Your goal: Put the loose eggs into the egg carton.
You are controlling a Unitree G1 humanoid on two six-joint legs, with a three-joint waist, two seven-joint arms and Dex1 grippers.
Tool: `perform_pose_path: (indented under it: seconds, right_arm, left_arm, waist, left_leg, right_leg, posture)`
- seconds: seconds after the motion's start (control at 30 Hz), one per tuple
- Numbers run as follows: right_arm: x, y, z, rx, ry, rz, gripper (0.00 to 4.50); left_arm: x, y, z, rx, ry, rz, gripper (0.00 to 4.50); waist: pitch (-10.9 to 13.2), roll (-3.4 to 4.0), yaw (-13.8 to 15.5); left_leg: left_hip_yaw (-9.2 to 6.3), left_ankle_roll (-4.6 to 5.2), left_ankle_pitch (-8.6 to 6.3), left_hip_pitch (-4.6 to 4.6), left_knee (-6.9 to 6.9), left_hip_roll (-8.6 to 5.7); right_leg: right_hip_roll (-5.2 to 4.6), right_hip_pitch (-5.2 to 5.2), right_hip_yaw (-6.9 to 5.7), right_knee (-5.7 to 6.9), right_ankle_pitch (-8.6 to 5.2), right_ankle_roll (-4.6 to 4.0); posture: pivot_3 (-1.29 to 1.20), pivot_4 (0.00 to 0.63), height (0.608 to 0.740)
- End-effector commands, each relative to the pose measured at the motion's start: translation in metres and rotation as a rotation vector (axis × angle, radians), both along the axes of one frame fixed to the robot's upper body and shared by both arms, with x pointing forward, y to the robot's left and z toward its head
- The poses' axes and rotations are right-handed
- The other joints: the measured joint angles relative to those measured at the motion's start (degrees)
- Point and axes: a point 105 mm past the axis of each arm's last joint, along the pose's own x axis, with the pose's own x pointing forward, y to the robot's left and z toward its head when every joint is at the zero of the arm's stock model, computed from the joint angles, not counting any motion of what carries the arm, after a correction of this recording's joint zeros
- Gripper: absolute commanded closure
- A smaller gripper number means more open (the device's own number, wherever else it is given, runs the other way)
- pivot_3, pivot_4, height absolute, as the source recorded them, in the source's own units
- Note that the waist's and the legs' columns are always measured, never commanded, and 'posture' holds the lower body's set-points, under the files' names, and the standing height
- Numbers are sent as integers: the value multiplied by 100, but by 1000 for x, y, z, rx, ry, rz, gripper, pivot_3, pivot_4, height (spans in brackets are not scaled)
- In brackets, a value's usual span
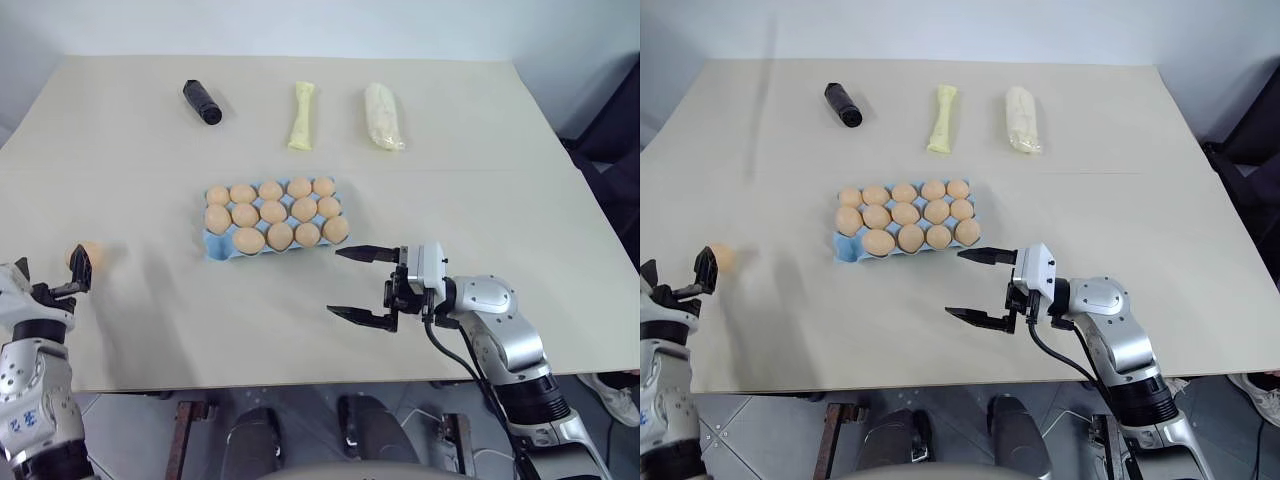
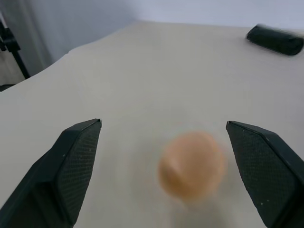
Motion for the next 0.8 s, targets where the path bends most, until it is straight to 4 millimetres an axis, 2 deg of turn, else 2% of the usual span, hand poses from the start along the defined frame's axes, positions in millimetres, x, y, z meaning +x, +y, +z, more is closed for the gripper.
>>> perform_pose_path:
  seconds: [0.03, 0.1, 0.23, 0.33, 0.53, 0.57, 0.7, 0.8]
  right_arm:
    - [-1, 0, 6, 14, -27, -2, 0]
    - [-1, 0, 7, 16, -27, -3, 0]
    - [-1, -1, 9, 21, -26, -16, 0]
    - [-2, -1, 8, 25, -24, -25, 0]
    - [-3, 0, 7, 28, -17, -33, 0]
    - [-3, 0, 6, 28, -17, -34, 0]
    - [-2, -2, 6, 26, -17, -44, 0]
    - [0, -4, 5, 23, -18, -59, 0]
  left_arm:
    - [16, 4, 2, -3, 16, 2, 21]
    - [27, 6, -1, -5, 47, -3, 21]
    - [37, -3, -6, 14, 83, -62, 21]
    - [38, -7, -6, 14, 76, -88, 584]
    - [37, -14, 4, 39, 14, -145, 2360]
    - [37, -19, 10, 52, -17, -179, 2524]
    - [38, -51, 32, 165, -102, -348, 2524]
    - [42, -107, 46, 255, -122, -628, 2524]
  waist:
    - [0, 0, 12]
    - [-1, -2, 22]
    - [-2, -3, 8]
    - [-2, -4, 14]
    - [-2, -4, 19]
    - [-2, -4, 19]
    - [-2, -4, 25]
    - [-2, -3, 60]
  left_leg:
    - [1, 0, 0, -1, 0, 0]
    - [2, -2, 1, -1, 1, -1]
    - [12, -3, 2, -2, 1, 1]
    - [20, -4, 1, -3, 2, 6]
    - [20, -6, 2, -3, 4, 7]
    - [21, -6, 2, -3, 5, 6]
    - [22, -5, 2, -3, 6, 5]
    - [20, -6, 2, -4, 5, 4]
  right_leg:
    - [0, -1, -2, -1, 0, 0]
    - [5, -3, -8, 3, 0, 1]
    - [4, -6, -18, 4, 1, 2]
    - [3, -12, -25, 4, 1, 3]
    - [2, -14, -24, 10, 1, 3]
    - [2, -14, -24, 11, 1, 3]
    - [0, -14, -24, 13, 1, 3]
    - [2, -13, -25, 14, 1, 3]
  posture:
    - [0, 150, 740]
    - [0, 150, 740]
    - [0, 150, 740]
    - [0, 150, 740]
    - [0, 150, 740]
    - [0, 150, 740]
    - [0, 150, 740]
    - [0, 150, 740]
